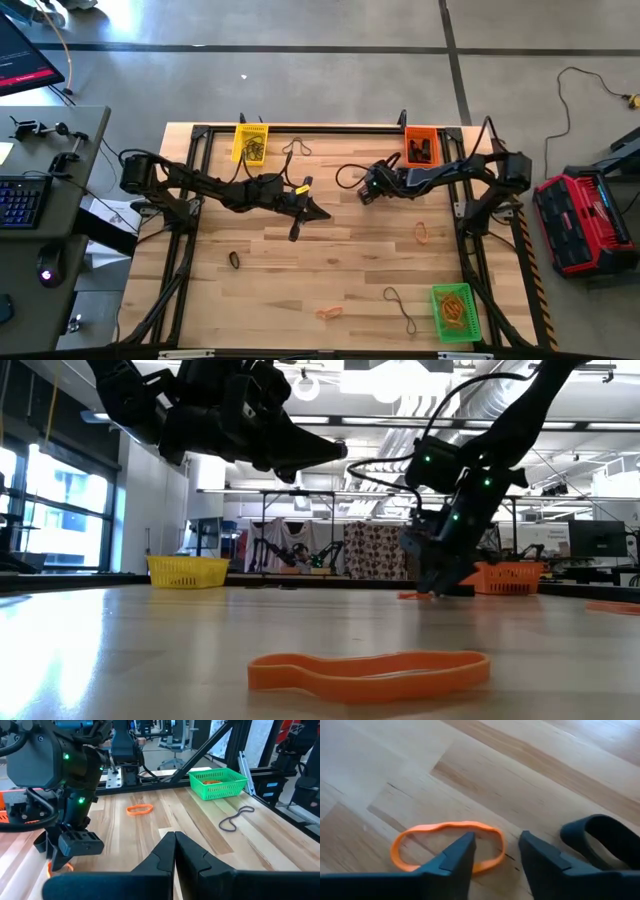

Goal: Sort rubber bands into baskets
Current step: Put the orange rubber band into the green bin, then put the purple rubber band into the yellow bin

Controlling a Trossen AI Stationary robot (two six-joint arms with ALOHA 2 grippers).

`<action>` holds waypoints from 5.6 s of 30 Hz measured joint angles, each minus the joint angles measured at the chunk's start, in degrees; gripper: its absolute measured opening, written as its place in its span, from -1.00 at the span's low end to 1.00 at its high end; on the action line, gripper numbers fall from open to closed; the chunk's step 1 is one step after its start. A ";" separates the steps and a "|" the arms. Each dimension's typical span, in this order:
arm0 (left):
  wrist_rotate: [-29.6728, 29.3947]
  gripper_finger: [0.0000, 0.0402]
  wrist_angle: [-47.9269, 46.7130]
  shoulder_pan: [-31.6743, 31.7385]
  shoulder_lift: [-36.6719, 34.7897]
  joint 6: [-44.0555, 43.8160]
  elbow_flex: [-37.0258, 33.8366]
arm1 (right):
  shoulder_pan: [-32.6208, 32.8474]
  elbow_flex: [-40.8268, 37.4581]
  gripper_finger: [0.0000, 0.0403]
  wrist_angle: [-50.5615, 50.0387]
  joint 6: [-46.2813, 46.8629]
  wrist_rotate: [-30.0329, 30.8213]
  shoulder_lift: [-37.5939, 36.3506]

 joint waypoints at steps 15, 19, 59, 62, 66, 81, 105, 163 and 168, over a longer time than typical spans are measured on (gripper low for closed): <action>-0.02 -1.00 -1.38 -0.01 0.00 -0.17 0.00 | 4.45 -0.31 -0.99 0.34 -4.24 -1.59 -5.57; -0.02 -1.00 -1.40 -0.01 0.00 -0.14 0.00 | 8.46 -0.31 -0.99 -3.13 -3.37 -1.06 -11.70; -0.02 -1.00 -2.60 -0.02 0.00 -0.01 0.00 | 69.11 23.19 -1.00 -61.56 59.92 -22.53 -14.73; -0.02 -1.00 -2.59 -0.02 0.00 -0.02 0.00 | 72.16 23.19 -1.00 -61.62 65.10 -29.05 -11.43; -0.02 -1.00 -2.58 -0.02 0.00 -0.02 0.00 | 75.47 23.19 -1.00 -61.62 69.05 -35.63 -7.61; -0.02 -1.00 -2.47 -0.02 0.00 -1.51 0.00 | 76.48 23.19 -1.00 -60.42 55.26 -36.75 3.88; -0.02 -1.00 -2.31 -2.11 0.57 0.35 0.00 | 70.05 44.94 -0.27 -73.74 55.78 -23.57 3.82; 0.11 -1.00 11.23 -4.26 0.48 -4.59 -9.33 | 55.64 33.00 -0.99 -50.38 28.88 -5.93 6.22; -0.02 -1.00 10.63 -5.00 0.48 -4.59 -9.33 | 55.35 33.00 -0.97 -47.73 36.95 -13.42 6.57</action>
